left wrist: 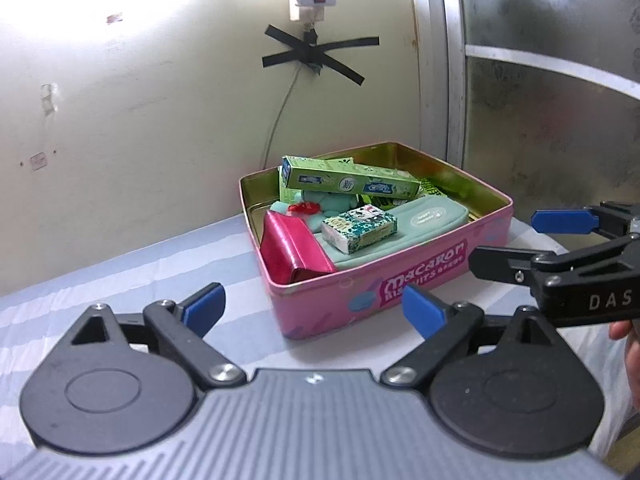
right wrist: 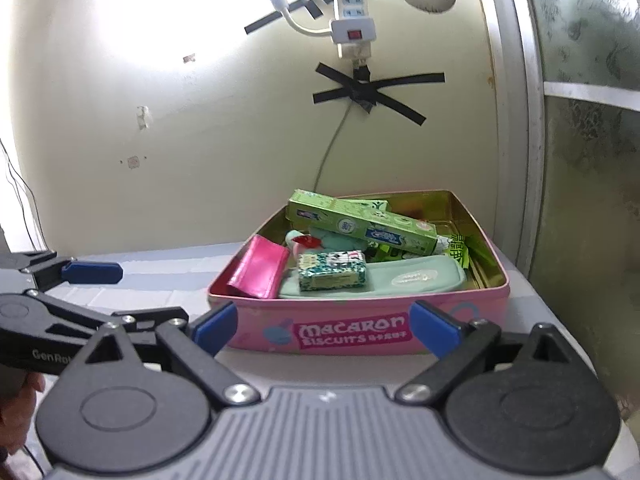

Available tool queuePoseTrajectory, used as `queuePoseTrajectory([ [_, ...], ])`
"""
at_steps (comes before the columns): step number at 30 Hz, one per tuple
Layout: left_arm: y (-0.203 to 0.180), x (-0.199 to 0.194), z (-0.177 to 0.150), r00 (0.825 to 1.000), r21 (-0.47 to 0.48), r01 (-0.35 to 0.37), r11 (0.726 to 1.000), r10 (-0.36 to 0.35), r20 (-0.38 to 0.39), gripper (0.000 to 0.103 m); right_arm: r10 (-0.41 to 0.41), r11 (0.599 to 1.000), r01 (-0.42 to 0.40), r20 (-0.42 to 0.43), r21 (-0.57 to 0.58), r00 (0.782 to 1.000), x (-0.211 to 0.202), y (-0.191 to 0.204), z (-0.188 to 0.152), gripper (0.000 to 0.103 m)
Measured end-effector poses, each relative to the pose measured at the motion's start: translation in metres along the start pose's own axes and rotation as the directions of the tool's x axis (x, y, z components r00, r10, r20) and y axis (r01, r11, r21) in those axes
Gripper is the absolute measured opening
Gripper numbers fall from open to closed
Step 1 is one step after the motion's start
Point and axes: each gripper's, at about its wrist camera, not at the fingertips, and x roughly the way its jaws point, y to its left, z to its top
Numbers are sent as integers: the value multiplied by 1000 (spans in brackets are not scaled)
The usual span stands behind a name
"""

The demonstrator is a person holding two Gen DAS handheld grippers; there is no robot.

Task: Organize objects

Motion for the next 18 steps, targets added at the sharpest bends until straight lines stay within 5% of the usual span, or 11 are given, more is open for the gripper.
queuePoseTrajectory([
  [18,13,-76,-51,989,-115,-112,987,122,82,103,-40,999,44,93,-32,995,-87,81,-50,103],
])
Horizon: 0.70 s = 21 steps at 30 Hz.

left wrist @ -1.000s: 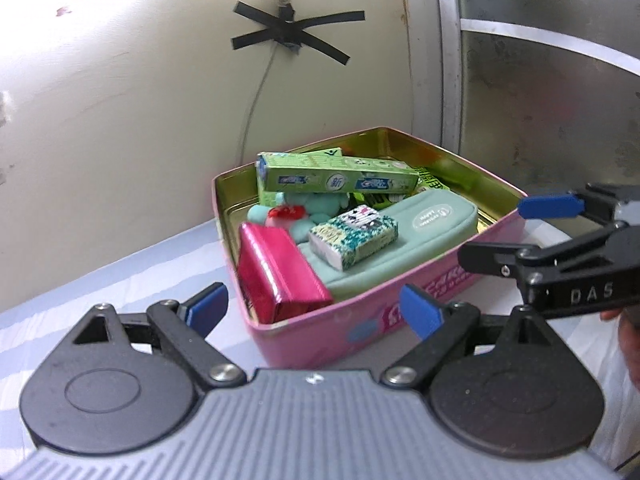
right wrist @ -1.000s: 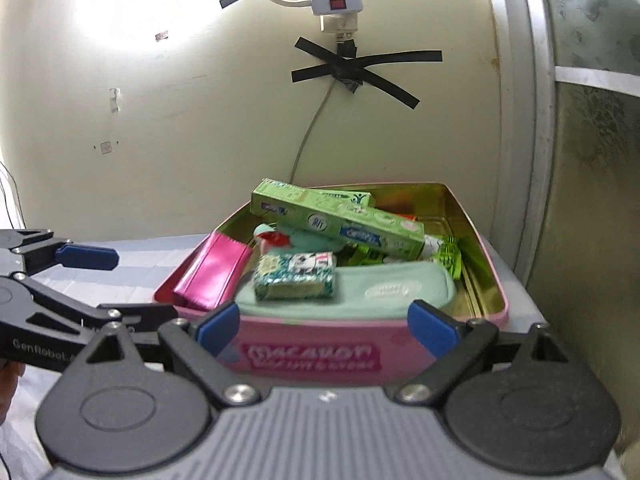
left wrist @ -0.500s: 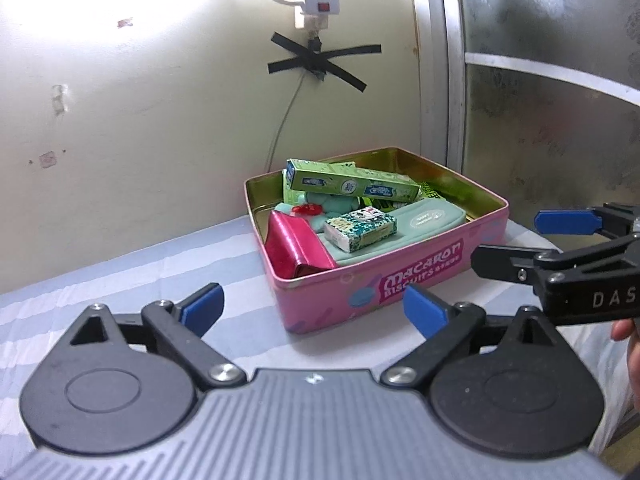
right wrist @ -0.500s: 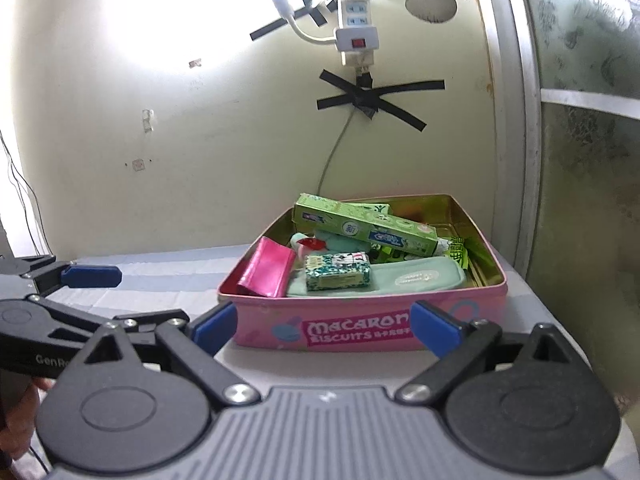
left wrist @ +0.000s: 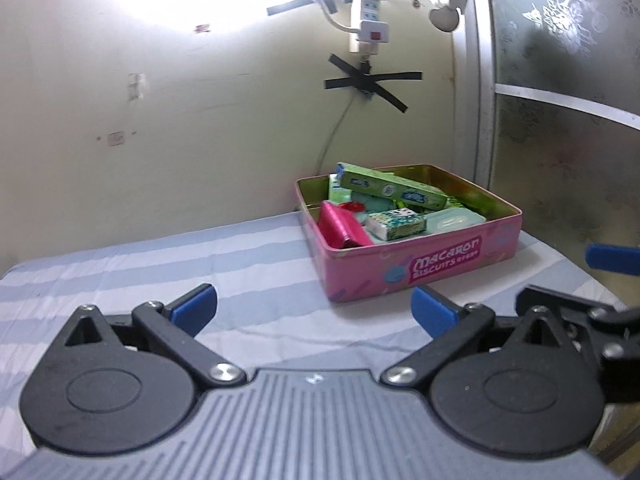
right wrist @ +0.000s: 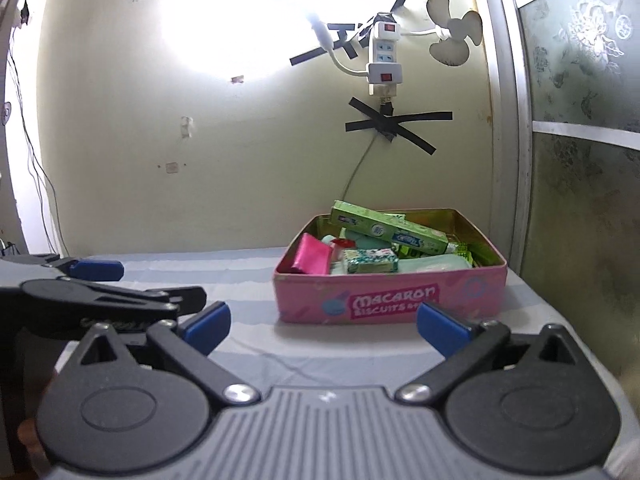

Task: Organize objects

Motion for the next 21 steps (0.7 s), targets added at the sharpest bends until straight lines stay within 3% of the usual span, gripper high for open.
queuePoseTrajectory([
  [5,7,-19,-18,999,-20,-44,999,45,10,103,23,997,-25,18,75,1000,-21,10,-21,103],
  [11,19,-33,-34,997,-67,-75,995,75,-2,103,-3,992,-2,42,126,999,-31,22,-40,103],
  [16,15,-42,-43,984,-14,-177,984,177,-4,103,-46,990,33,90,139,995,-38,29,-49,103],
  [21,8,-48,-48,979,35,-206,978,206,-1,103,-52,989,35,110,144,993,-42,29,-51,103],
])
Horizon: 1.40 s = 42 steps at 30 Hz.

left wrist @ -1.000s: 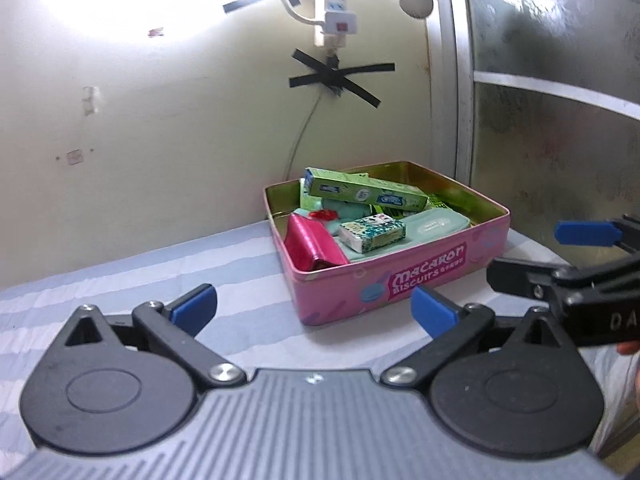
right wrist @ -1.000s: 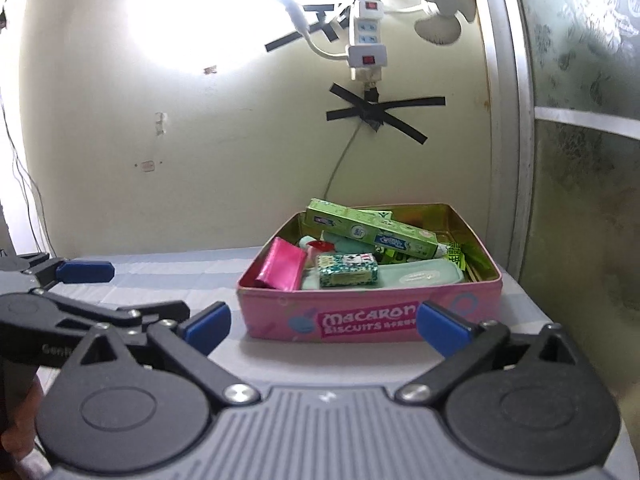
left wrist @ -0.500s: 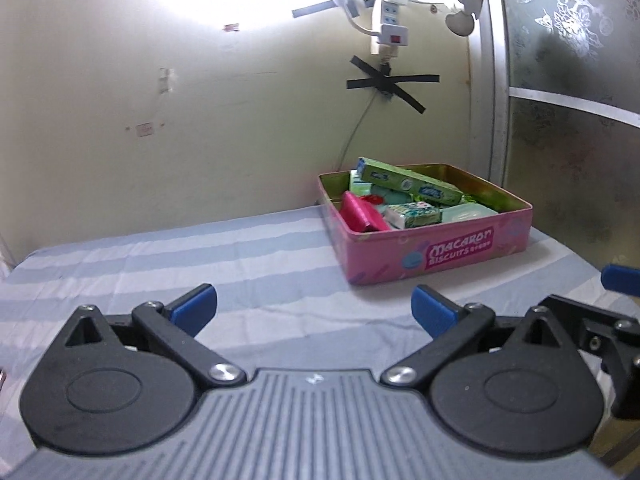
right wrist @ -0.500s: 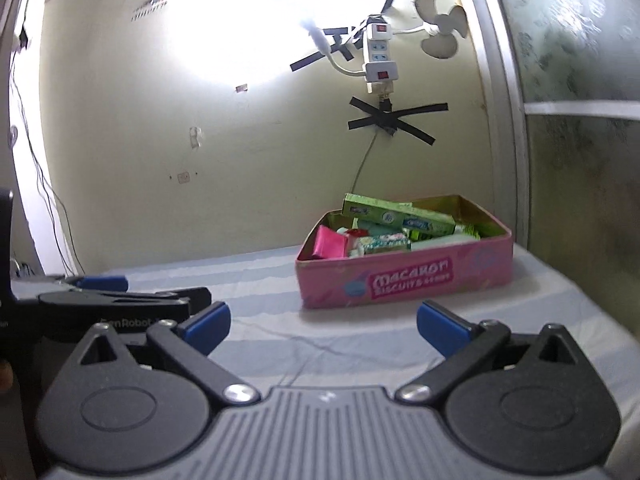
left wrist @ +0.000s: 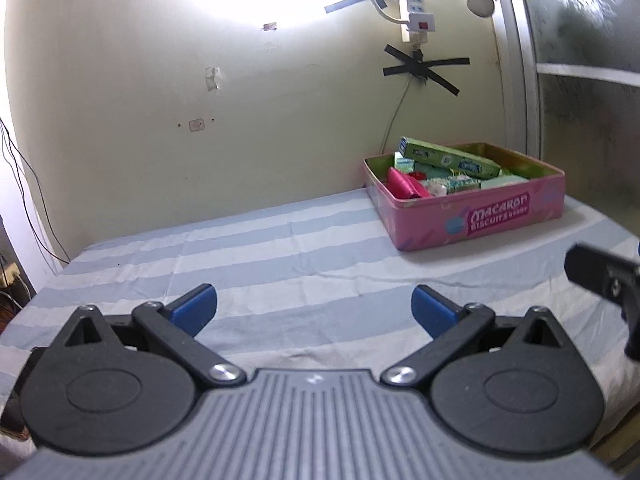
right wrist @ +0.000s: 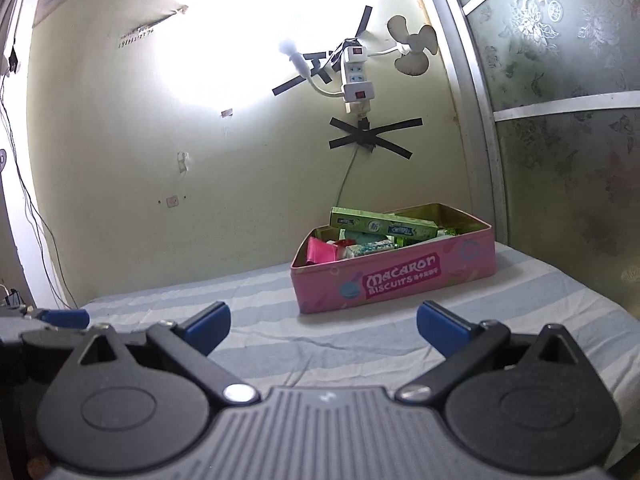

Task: Organize objects

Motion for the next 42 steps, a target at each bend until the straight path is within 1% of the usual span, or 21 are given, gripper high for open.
queuePoseTrajectory([
  [5,-3,-2,-3,1000,10,12,1000,-12,-10,103,-16,1000,16,22,23,1000,-2,-5,-2,103],
  [10,-7,-4,-5,1000,19,2,1000,-2,-17,103,-27,999,26,24,48,999,-1,-9,-4,103],
  [13,-9,-4,-8,999,20,4,1000,-3,-39,103,-28,998,26,24,50,999,-1,-10,-5,103],
  [18,-11,0,-14,995,9,31,999,-30,-96,103,-27,998,25,22,57,999,-1,-10,-5,103],
  [20,-13,1,-16,994,14,27,1000,-25,-104,103,-27,998,25,20,59,999,-1,-10,-6,103],
  [22,-14,2,-17,994,21,21,1000,-18,-109,103,-26,998,25,18,59,1000,0,-10,-7,103],
  [27,-14,2,-18,992,12,37,999,-36,-123,103,-27,998,26,12,65,1000,1,-10,-8,103],
  [42,-18,1,-19,989,26,56,998,-52,-136,103,-27,997,27,7,71,1000,2,-11,-9,103],
])
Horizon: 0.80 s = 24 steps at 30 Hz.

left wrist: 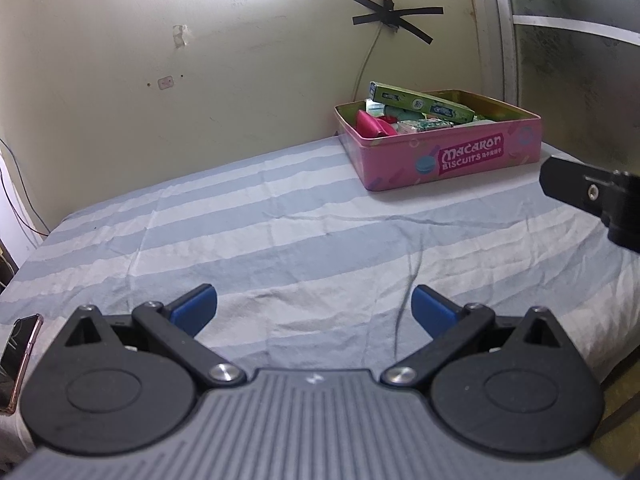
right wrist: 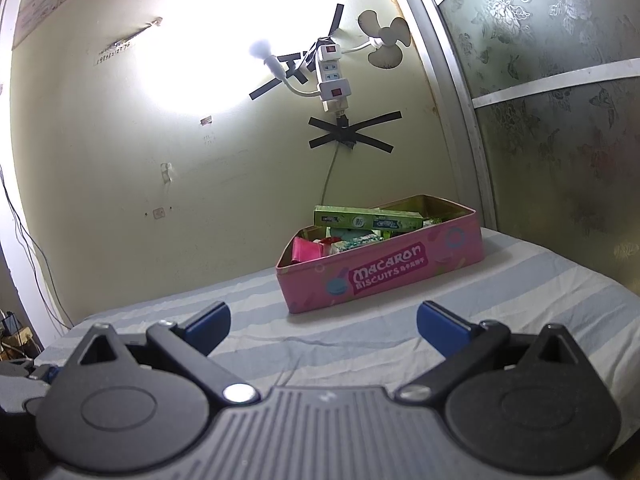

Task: Organize objects

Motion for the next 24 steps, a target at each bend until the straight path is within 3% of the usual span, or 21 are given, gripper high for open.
queuePoseTrajectory([
  [24,-1,1,0,1000,11,26,1000,-26,-8,103,-1,1000,1,0,5,1000,1,-1,0,103],
])
